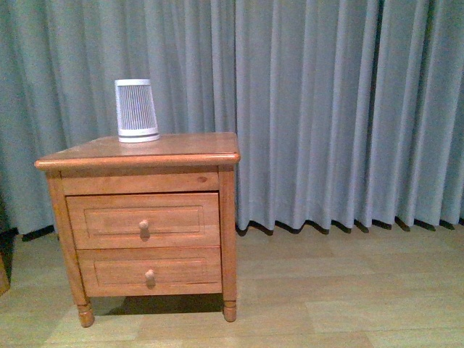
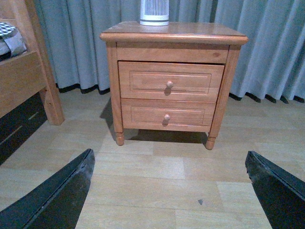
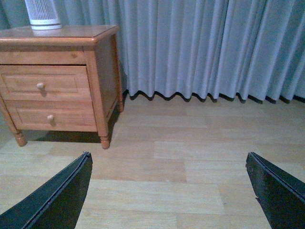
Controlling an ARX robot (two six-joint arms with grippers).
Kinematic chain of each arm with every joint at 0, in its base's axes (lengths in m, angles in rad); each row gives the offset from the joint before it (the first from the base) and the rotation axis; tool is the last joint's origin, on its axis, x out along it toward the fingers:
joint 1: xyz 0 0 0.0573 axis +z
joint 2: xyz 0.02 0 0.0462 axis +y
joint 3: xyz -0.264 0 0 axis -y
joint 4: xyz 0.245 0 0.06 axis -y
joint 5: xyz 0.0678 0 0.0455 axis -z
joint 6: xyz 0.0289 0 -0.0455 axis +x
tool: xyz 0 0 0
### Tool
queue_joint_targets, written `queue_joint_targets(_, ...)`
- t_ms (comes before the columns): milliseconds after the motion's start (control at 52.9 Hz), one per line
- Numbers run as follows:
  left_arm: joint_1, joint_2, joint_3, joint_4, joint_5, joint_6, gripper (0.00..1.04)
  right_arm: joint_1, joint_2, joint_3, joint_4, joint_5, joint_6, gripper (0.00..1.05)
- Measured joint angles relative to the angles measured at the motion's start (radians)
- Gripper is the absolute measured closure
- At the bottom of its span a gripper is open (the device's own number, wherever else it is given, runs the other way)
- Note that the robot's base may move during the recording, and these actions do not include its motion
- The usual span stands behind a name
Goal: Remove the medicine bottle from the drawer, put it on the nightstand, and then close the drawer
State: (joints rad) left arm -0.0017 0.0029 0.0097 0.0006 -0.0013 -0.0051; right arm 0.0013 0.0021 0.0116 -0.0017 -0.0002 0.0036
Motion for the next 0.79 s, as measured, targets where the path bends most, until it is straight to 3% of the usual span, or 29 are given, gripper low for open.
queue_joint_targets(794, 0.000, 0.000, 0.000, 0.000, 0.000, 0.000, 0.07, 0.000, 0.000, 0.000, 0.000, 0.000, 0.000, 0.07)
